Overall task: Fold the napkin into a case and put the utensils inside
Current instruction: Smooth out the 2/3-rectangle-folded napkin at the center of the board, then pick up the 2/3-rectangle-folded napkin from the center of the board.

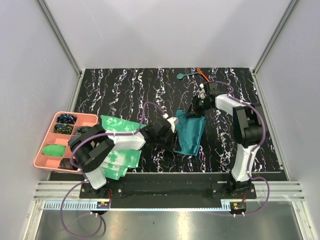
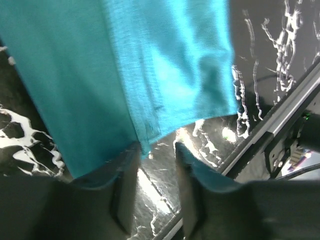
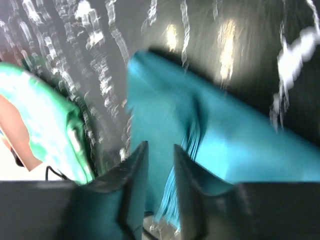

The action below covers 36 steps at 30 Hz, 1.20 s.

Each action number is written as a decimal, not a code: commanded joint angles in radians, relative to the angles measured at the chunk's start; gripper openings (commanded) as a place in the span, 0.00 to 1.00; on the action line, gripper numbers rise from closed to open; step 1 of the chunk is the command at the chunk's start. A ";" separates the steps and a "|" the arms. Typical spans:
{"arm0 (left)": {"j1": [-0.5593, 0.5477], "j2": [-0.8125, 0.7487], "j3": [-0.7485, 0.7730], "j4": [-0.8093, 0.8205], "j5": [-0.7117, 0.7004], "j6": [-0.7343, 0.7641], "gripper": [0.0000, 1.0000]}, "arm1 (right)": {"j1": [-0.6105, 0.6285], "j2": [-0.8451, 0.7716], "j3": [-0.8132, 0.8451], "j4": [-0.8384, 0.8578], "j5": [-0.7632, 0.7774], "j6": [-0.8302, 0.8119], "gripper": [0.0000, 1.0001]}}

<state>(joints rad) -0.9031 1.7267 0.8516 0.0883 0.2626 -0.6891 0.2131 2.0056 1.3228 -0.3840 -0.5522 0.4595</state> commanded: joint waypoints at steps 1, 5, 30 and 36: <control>-0.074 -0.098 0.085 -0.051 -0.150 0.086 0.46 | -0.014 -0.250 -0.048 -0.108 0.139 -0.012 0.49; -0.198 -0.066 0.189 -0.137 -0.351 0.161 0.57 | -0.079 -0.424 -0.132 -0.170 0.300 0.021 0.87; -0.416 0.404 0.684 -0.472 -0.750 0.321 0.45 | -0.354 -0.616 -0.494 -0.066 0.107 0.018 1.00; -0.415 0.427 0.687 -0.509 -0.775 0.298 0.22 | -0.354 -0.578 -0.522 0.026 0.028 0.041 1.00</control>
<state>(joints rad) -1.3148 2.1296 1.5089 -0.3790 -0.4545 -0.3756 -0.1440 1.4105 0.8055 -0.4500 -0.4469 0.4942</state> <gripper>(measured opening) 0.292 0.994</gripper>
